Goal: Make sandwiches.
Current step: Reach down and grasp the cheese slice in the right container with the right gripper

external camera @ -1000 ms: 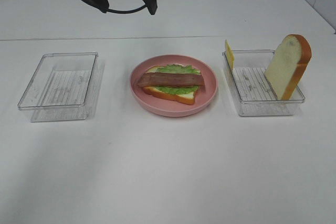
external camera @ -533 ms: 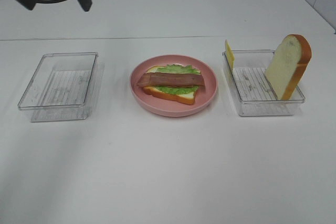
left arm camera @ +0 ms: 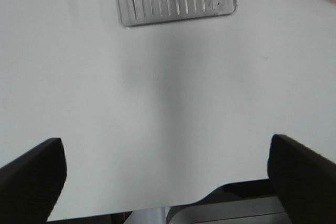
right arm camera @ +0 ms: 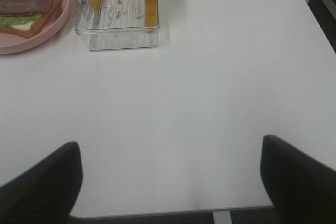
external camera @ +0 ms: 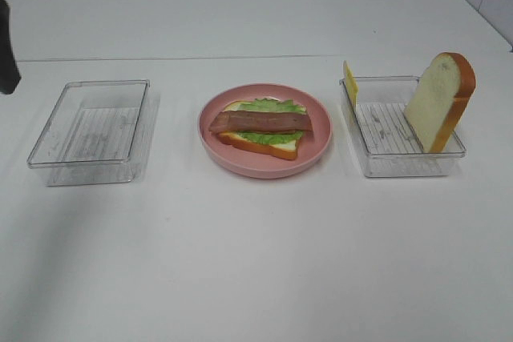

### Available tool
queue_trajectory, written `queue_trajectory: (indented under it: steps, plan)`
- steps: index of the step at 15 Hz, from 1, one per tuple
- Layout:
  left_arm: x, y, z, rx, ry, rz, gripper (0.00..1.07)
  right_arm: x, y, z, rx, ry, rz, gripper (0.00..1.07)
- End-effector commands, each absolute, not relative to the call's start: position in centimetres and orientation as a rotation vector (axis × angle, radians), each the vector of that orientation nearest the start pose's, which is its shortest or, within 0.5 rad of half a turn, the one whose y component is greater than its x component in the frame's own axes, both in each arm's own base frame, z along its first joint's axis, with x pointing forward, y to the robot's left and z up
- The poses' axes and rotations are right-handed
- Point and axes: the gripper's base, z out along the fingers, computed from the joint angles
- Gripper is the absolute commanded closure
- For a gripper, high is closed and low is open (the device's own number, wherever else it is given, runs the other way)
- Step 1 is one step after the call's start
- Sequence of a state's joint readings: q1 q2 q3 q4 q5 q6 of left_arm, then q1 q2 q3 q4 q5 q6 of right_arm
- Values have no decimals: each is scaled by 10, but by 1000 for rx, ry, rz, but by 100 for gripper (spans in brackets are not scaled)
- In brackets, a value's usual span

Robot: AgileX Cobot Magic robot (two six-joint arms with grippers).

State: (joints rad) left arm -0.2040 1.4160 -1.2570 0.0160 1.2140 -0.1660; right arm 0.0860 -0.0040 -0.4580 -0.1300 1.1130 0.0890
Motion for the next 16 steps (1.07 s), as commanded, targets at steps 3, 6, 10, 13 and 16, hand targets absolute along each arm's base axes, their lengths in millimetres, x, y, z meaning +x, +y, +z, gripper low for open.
queue_trajectory:
  steps: [3,6,10,13,16]
  plan:
    - [191,-41,332,4,2761,-128,8,-6,-11,262,13,2099,-55,18]
    - [127,-27,339,-14,2618,-164,8,-6,-11,262,13,2099,-55,18]
    - [60,-11,335,-11,2409,-177,8,-6,-11,262,13,2099,-55,18]
    - [25,-4,322,46,2286,-166,8,-6,-11,262,13,2099,-55,18]
    - [14,-1,305,130,2216,-137,8,-6,-11,262,13,2099,-55,18]
